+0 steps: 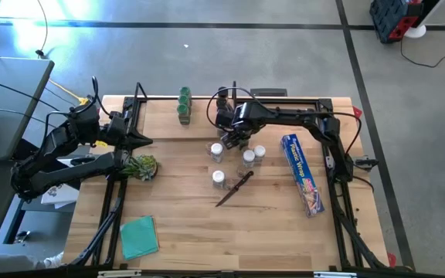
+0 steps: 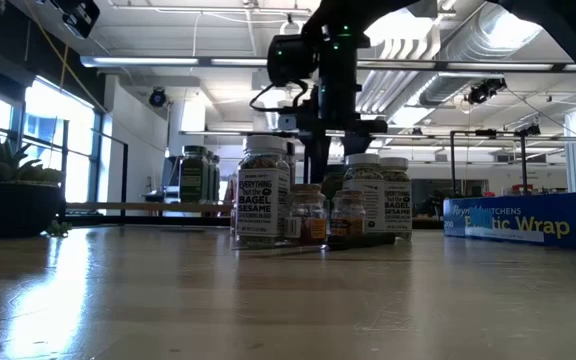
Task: Shelf spices
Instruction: Put the green lid seasoning bottle on the shelf
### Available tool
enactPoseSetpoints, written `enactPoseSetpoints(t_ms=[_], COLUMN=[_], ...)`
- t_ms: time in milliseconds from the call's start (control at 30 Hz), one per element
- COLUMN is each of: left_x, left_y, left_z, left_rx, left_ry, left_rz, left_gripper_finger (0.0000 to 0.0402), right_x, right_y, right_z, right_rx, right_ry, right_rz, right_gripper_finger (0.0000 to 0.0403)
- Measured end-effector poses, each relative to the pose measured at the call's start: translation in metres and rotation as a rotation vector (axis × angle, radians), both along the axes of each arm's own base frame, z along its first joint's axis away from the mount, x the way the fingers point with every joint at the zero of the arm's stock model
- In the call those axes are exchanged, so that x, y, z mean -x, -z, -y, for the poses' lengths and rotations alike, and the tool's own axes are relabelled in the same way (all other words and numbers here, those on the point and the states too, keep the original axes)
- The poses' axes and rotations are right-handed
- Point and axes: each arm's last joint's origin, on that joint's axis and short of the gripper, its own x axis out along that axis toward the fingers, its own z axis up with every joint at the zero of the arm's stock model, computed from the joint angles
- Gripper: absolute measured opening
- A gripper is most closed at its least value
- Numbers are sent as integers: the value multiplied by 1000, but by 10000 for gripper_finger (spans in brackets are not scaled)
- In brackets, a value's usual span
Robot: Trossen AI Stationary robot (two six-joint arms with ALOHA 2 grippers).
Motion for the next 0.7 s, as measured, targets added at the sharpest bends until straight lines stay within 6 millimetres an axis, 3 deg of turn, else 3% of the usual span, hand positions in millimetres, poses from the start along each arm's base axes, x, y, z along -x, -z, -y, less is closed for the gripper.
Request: enactPoseSetpoints(t_ms=[167, 367, 500, 700], left_x=[0, 0, 0, 0], left_y=[0, 1, 2, 2], left_z=[0, 0, 0, 0], left_rx=[1, 5, 8, -9], left_ry=[0, 0, -2, 2], left_rz=[-1, -10, -16, -15], left_gripper_finger=[0, 0, 0, 0], right_x=[-1, 3, 12, 25], right_y=[0, -8, -32, -75], right_z=[-4, -11, -24, -62], right_rx=[4, 26, 33, 77], right_ry=[-18, -31, -50, -125], right_rz=[-5, -14, 11, 135], right_gripper_finger=[193, 193, 193, 193])
